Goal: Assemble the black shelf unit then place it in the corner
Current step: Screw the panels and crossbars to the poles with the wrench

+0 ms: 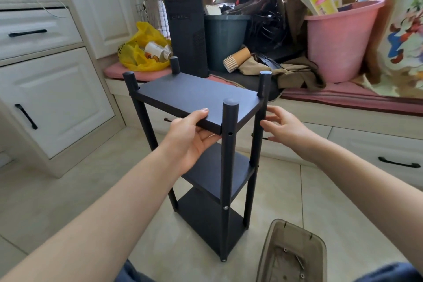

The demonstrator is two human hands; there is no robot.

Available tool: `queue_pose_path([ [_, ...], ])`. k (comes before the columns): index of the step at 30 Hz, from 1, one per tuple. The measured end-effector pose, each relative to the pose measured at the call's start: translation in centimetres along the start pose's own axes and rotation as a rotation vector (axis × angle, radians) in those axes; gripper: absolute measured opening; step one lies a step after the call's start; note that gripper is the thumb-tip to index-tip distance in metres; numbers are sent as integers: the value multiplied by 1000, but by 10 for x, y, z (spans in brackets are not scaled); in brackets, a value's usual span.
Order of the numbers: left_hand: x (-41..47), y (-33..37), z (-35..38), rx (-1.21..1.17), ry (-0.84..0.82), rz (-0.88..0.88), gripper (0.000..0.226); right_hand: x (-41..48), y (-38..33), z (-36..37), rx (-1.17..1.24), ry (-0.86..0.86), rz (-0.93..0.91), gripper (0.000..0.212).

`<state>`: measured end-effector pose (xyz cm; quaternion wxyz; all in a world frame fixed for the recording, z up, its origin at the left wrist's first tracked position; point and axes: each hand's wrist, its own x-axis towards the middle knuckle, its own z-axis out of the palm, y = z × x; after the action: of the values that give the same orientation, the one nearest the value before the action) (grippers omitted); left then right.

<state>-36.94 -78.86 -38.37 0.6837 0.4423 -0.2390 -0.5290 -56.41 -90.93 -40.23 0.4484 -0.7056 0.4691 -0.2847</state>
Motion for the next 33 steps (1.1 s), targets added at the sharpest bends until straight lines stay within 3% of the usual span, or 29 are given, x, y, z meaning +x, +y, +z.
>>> queue_pose_path([
  [6, 1, 13, -6, 49, -96, -18, 23, 2, -2, 4, 50, 47, -43, 23],
  [10, 6, 27, -17, 81, -119, -22, 13, -8, 0, 8, 37, 11, -80, 20],
  [15, 11, 35, -32, 187, -49, -18, 47, -27, -3, 16, -50, -11, -134, 19],
  [16, 12, 37, -35, 210, -20, -31, 41, -31, -4, 18, -68, -21, -143, 20],
  [18, 12, 42, -42, 231, 21, -68, 7, -38, -7, 25, -100, -44, -170, 24],
  [21, 11, 50, -55, 243, 29, -117, 30, -49, -10, 33, -107, -72, -213, 25],
  [27, 3, 60, -67, 227, 32, -146, 47, -58, -15, 44, -112, -113, -221, 24],
  [31, -6, 66, -63, 284, 157, -144, 18, -56, -18, 49, -108, -92, -199, 25],
  [33, -11, 66, -63, 390, 237, -54, 22, -54, -20, 50, -107, -78, -184, 25],
])
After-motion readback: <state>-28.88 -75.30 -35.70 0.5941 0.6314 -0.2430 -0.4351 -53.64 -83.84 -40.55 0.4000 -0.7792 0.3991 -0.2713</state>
